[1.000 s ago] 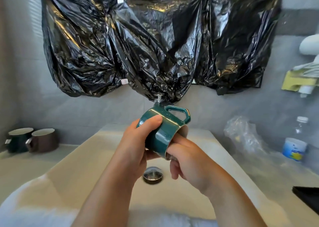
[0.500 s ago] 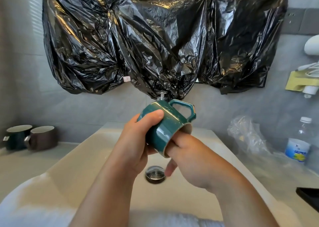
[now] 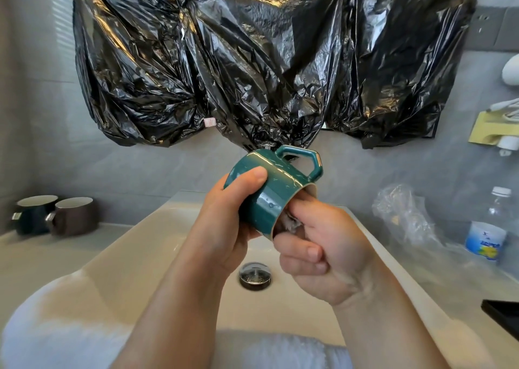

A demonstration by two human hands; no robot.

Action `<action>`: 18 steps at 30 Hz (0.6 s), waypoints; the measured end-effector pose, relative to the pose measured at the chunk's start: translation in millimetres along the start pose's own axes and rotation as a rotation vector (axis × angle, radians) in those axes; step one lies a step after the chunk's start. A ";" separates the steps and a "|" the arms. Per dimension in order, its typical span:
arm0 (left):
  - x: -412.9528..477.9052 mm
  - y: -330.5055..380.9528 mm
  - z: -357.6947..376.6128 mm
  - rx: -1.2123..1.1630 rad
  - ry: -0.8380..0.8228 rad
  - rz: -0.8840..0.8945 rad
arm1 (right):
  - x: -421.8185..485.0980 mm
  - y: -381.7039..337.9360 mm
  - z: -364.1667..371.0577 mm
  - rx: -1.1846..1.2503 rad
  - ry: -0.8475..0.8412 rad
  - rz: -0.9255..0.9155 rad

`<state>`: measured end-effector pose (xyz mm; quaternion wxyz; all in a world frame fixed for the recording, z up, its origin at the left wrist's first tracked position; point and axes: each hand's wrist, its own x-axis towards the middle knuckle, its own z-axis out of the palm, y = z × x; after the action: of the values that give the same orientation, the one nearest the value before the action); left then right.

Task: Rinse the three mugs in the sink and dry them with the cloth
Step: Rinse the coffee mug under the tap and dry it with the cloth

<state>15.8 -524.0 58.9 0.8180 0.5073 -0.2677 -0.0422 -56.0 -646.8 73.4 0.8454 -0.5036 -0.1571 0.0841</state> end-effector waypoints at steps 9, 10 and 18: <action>-0.7 -1.6 -1.2 0.044 0.029 -0.082 | -3.4 7.2 -6.2 -1.382 0.303 -0.103; -0.6 -1.5 -1.1 0.043 0.024 -0.084 | -3.2 7.5 -4.3 -1.290 0.285 -0.112; -0.6 -1.2 0.7 0.033 0.008 -0.034 | 3.4 5.0 -3.3 0.026 -0.008 -0.047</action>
<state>15.2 -525.0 57.9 0.8098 0.5253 -0.2566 -0.0495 -51.5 -646.1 68.2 0.8530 -0.4883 -0.1711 0.0681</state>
